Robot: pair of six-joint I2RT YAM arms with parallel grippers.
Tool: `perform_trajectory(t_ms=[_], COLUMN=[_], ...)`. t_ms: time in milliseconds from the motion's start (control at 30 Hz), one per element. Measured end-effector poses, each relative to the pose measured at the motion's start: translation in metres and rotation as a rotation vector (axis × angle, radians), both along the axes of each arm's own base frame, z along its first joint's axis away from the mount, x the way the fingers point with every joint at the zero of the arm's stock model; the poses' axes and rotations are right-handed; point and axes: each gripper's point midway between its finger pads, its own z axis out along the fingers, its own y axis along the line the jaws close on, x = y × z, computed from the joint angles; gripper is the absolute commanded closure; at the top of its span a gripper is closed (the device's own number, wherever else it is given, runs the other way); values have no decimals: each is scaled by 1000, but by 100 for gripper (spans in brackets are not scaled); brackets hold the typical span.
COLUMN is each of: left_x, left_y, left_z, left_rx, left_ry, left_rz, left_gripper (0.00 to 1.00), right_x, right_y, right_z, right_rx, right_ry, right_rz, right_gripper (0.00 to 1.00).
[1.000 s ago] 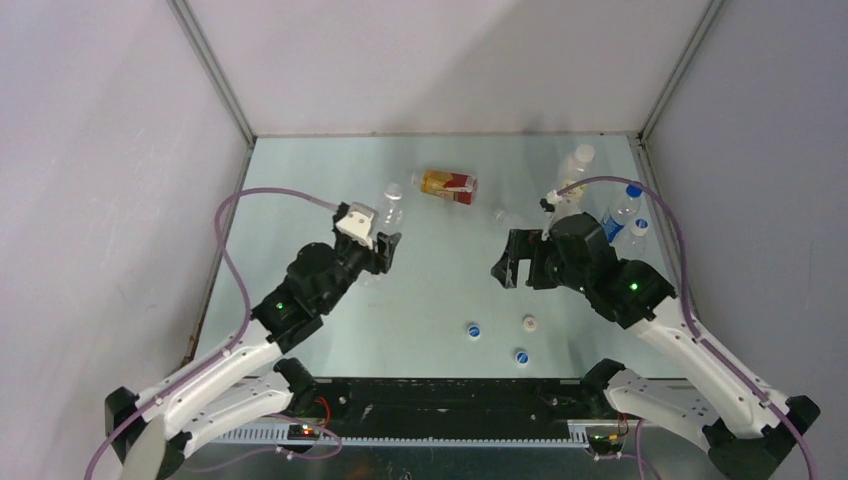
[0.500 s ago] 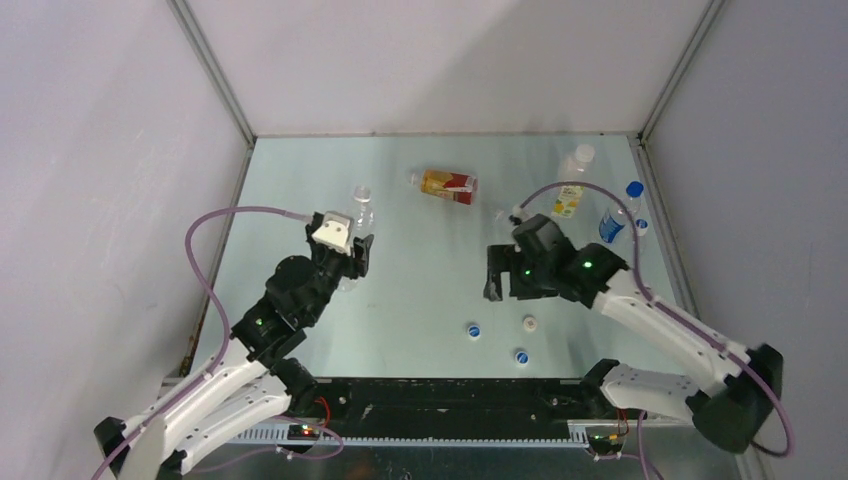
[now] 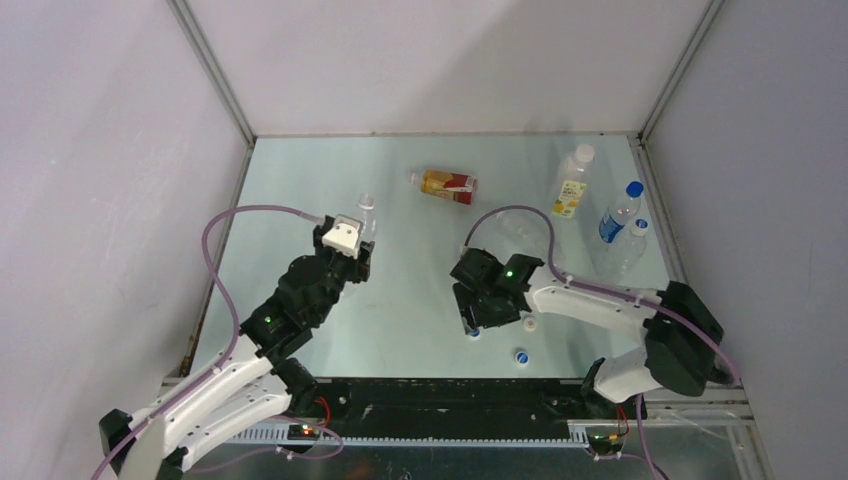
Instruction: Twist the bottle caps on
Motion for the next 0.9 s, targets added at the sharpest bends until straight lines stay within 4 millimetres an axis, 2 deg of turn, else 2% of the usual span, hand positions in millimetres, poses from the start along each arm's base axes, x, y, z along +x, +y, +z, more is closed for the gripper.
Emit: perform_trajectory(t_ms=[200, 467, 667, 900], left_x=[0, 0, 0, -1], left_y=[-1, -3, -6, -8], left_z=[-1, -3, -4, -4], left_rx=[1, 4, 5, 4], left_ry=[2, 9, 13, 15], left_rz=[-3, -13, -28, -39], left_gripper=[59, 58, 59, 59], right_x=[1, 1, -2, -1], right_y=[14, 14, 14, 18], right_z=[-28, -58, -67, -67], right_rx=[-31, -97, -122, -116], right_ry=[34, 76, 87, 82], right_rz=[-1, -4, 2, 0], right_gripper=[41, 48, 51, 51])
